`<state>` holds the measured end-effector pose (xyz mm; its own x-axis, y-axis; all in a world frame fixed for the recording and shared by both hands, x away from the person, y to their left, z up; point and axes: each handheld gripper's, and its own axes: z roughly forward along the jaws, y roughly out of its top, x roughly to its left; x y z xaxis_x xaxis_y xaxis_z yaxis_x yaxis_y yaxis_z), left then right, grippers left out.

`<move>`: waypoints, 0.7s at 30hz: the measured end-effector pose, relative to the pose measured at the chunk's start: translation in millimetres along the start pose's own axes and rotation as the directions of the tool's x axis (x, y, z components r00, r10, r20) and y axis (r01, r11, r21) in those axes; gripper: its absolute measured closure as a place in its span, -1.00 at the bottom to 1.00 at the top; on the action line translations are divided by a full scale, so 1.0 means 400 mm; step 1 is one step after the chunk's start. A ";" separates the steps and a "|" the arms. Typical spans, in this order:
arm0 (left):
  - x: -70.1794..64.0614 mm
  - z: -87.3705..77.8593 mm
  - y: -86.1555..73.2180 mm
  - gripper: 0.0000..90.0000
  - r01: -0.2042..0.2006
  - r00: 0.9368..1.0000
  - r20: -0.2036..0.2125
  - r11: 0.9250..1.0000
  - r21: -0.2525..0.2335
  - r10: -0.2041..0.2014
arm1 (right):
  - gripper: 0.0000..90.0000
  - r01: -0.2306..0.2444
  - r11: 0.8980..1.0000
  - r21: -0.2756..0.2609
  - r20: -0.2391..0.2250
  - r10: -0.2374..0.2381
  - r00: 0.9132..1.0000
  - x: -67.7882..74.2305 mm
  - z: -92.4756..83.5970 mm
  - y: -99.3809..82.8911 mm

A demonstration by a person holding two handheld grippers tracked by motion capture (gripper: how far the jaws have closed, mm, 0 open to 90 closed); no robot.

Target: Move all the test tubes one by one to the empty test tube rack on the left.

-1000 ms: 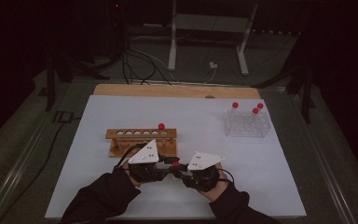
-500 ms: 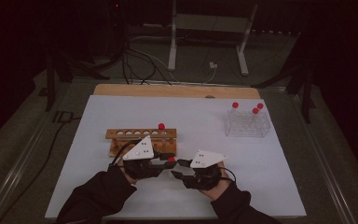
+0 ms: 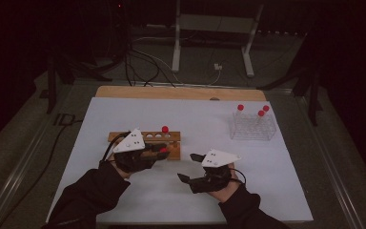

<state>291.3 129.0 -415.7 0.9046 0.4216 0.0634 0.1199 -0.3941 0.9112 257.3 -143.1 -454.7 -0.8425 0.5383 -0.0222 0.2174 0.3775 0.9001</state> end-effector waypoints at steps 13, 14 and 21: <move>0.062 -0.018 0.038 0.59 0.016 0.995 -0.094 1.000 -0.014 -0.017 | -1.00 -0.026 1.000 -0.010 -0.011 0.026 1.000 -0.014 -0.011 0.004; 0.067 -0.018 0.042 0.59 0.010 0.995 -0.102 1.000 -0.008 -0.011 | -1.00 -0.028 0.999 -0.015 -0.016 0.027 0.999 -0.016 -0.012 0.003; 0.101 -0.019 0.061 0.59 0.021 0.988 -0.150 0.999 -0.047 -0.028 | -1.00 -0.035 0.999 -0.037 -0.020 0.034 0.999 -0.023 -0.023 0.005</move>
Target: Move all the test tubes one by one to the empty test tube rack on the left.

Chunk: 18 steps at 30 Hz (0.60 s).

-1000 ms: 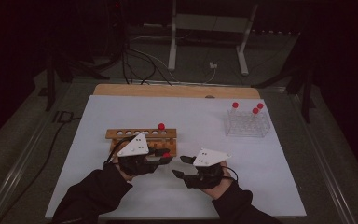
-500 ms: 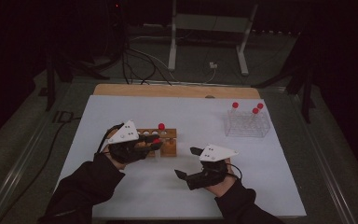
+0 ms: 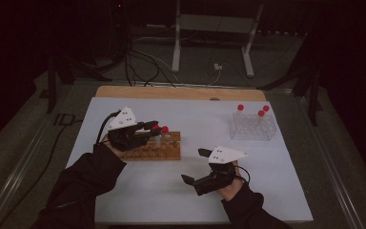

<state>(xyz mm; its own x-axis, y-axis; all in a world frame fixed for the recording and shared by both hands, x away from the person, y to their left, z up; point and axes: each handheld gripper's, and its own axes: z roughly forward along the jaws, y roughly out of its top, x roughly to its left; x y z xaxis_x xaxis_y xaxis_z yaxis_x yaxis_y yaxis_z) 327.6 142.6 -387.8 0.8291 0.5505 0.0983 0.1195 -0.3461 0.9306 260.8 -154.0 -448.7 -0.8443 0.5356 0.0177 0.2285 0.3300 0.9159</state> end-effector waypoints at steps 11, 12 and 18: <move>0.044 0.035 -0.010 0.59 0.013 0.996 -0.086 1.000 -0.028 -0.015 | -1.00 0.006 1.000 0.009 0.005 -0.006 1.000 -0.002 0.001 -0.003; 0.047 0.039 -0.014 0.59 0.019 0.996 -0.091 0.999 -0.028 -0.022 | -1.00 0.005 1.000 0.010 0.007 -0.005 1.000 -0.002 0.001 -0.003; 0.062 0.061 -0.046 0.59 0.061 0.993 -0.096 0.998 -0.020 -0.063 | -1.00 0.003 1.000 0.012 0.006 -0.003 1.000 -0.004 0.000 -0.004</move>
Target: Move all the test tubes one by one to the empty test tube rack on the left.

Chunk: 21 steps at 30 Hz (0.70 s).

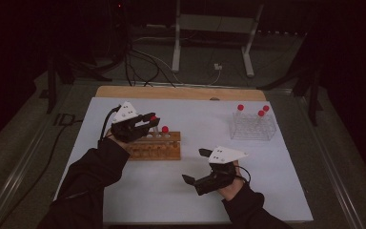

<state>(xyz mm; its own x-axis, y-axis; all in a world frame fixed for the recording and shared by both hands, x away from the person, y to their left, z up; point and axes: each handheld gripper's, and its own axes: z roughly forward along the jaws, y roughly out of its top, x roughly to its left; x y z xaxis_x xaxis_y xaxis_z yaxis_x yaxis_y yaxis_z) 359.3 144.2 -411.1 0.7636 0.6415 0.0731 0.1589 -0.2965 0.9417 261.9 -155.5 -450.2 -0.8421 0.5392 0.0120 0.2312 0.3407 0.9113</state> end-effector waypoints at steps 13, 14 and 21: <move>-0.001 0.037 -0.053 0.59 0.026 1.000 0.015 0.998 0.057 -0.027 | -1.00 -0.010 1.000 0.001 -0.002 0.010 1.000 -0.006 -0.003 -0.002; -0.002 0.040 -0.055 0.59 0.026 1.000 0.012 0.998 0.064 -0.027 | -1.00 -0.012 1.000 0.001 -0.002 0.012 1.000 -0.006 -0.003 -0.002; -0.003 0.060 -0.066 0.59 0.027 1.000 0.008 0.993 0.117 -0.028 | -1.00 -0.014 1.000 0.000 -0.002 0.014 1.000 -0.009 -0.006 -0.002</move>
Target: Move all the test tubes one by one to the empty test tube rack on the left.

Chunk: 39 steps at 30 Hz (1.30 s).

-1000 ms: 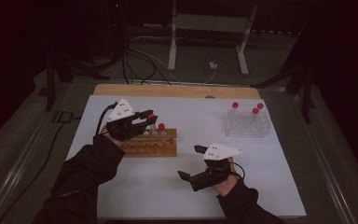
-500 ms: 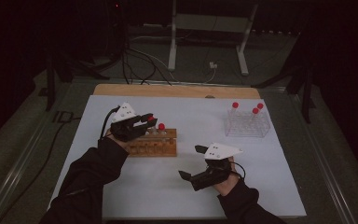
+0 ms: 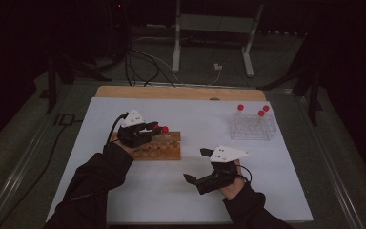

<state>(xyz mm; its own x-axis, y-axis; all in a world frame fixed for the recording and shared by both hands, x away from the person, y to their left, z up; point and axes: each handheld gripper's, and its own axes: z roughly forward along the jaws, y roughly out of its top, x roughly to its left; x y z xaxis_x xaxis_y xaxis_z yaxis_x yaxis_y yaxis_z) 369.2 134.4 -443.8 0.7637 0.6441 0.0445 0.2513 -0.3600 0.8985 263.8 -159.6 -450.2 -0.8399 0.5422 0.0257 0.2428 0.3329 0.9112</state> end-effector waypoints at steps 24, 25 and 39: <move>-0.001 -0.015 -0.006 0.33 0.005 1.000 0.010 1.000 0.029 -0.005 | -1.00 -0.015 0.999 -0.031 0.004 0.015 1.000 -0.014 -0.020 0.008; 0.002 -0.021 -0.005 0.29 0.014 1.000 0.019 1.000 0.023 -0.014 | -1.00 -0.015 0.999 -0.033 0.006 0.015 1.000 -0.015 -0.022 0.009; -0.030 -0.111 -0.009 -0.82 0.022 0.996 0.082 1.000 -0.016 -0.021 | -1.00 -0.021 0.991 -0.133 0.051 0.028 0.998 -0.083 -0.084 0.041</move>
<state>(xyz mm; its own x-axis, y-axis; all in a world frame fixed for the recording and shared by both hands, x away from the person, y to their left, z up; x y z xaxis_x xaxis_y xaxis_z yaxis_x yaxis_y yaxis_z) 332.6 157.9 -428.3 0.8046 0.5938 -0.0103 0.2588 -0.3350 0.9060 279.2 -198.1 -422.3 -0.8070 0.5898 0.0303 0.1937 0.2159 0.9570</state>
